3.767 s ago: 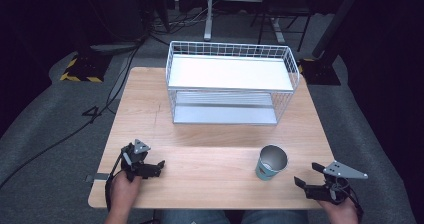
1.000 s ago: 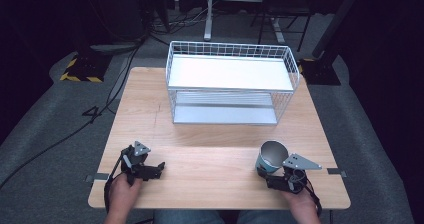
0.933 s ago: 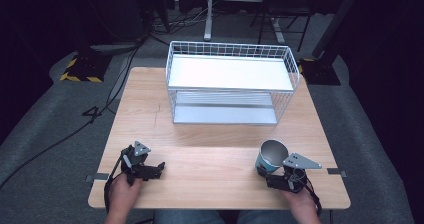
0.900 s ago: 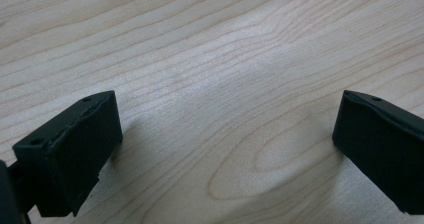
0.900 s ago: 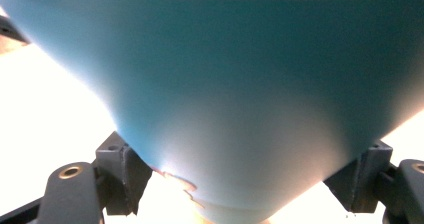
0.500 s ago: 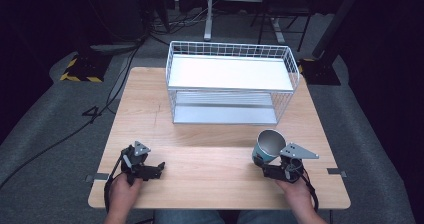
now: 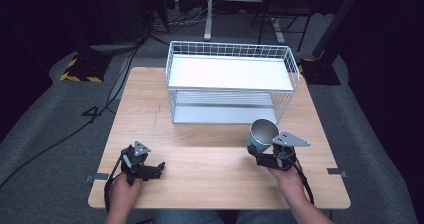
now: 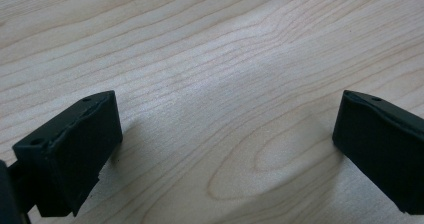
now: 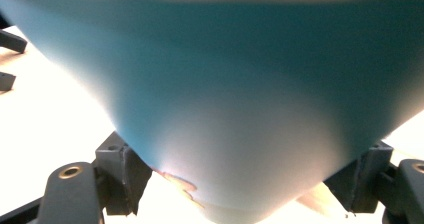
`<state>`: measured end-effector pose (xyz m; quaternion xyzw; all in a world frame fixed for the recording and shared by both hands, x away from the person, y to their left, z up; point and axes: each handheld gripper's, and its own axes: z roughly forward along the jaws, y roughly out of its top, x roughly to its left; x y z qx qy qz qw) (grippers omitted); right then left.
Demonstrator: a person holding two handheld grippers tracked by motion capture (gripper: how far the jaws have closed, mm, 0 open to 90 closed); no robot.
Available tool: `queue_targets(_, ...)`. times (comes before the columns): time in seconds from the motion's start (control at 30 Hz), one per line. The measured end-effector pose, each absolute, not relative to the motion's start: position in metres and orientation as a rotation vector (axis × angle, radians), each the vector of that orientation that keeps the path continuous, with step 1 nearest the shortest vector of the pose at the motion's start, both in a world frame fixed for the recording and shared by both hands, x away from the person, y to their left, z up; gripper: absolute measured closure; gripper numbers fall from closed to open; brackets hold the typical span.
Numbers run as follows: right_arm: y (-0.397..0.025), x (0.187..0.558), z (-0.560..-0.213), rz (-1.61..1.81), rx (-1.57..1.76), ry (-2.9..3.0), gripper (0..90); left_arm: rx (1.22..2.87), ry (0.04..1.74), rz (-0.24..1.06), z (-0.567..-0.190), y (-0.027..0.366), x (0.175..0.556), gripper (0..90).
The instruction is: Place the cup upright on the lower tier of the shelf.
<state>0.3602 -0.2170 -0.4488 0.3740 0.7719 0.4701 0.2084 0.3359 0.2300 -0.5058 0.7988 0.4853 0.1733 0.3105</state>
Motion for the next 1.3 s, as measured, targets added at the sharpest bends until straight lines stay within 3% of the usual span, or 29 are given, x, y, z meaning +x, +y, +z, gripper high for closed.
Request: queue_targets(1.3, -0.151, 0.457, -0.459, 1.223, 1.086, 2.094, 23.7, 2.086, 1.325, 0.478, -0.506, 0.225, 0.333, 0.0)
